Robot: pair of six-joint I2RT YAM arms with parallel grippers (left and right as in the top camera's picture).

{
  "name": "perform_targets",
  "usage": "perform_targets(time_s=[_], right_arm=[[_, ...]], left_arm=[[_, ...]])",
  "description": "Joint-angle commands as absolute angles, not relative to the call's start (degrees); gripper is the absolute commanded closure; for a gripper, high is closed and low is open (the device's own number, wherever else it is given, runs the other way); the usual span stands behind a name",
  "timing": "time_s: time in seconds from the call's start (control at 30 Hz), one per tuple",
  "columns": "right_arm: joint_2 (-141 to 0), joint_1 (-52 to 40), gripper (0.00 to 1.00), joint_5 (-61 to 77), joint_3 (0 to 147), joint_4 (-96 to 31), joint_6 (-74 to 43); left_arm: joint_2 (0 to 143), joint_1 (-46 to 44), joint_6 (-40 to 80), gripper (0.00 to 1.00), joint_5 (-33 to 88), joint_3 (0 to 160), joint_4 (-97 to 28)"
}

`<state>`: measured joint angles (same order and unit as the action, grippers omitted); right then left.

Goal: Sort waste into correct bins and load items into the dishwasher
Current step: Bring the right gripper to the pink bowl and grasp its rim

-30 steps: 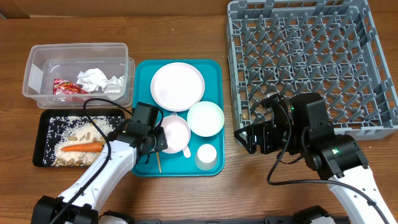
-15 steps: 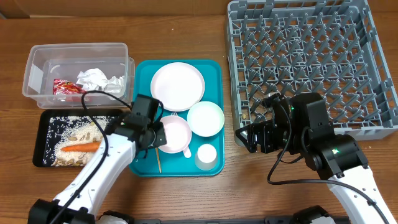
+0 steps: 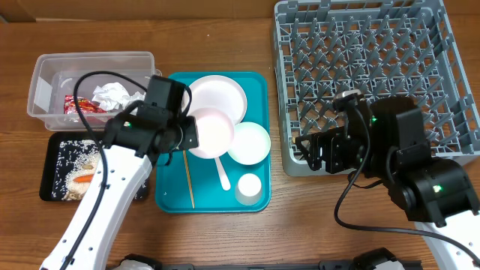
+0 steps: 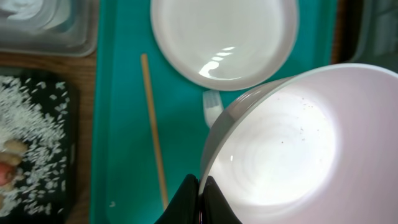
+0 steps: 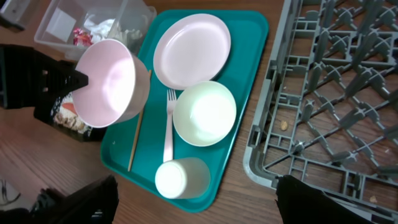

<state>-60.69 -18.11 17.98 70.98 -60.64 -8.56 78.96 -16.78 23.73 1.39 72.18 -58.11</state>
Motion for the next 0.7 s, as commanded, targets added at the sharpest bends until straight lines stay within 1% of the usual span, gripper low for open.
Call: perform_targets(time_s=[0.0,0.07,0.2,0.37,0.53,0.67], right_arm=[[-62.83,-19.27,0.17,15.92,72.47,-60.86,-10.52],[-64.88,-21.06,0.18,15.94,72.47,-60.62,-10.79],[-70.3,-27.0,0.2,15.84,72.47,-58.83,-11.62],[-75.0,-31.92,0.2,13.3,72.47,-55.35,-12.03],[-78.54,-34.54,0.2,11.27,72.47,-52.1,-11.99],[-80.58,-34.87,0.2,8.99,72.47,-49.87,-12.01]], left_arm=[[77.87,-16.86,22.7,0.96,10.79,74.81,-57.39],[77.87,-17.34,22.72,0.96,13.1,74.81,-56.4],[77.89,-18.81,23.33,0.96,12.1,74.81,-56.29],[77.89,-19.66,23.33,0.95,11.6,74.78,-56.86],[77.89,-19.7,23.27,0.95,11.4,74.78,-57.91],[77.89,-19.7,23.11,0.94,10.94,74.76,-58.7]])
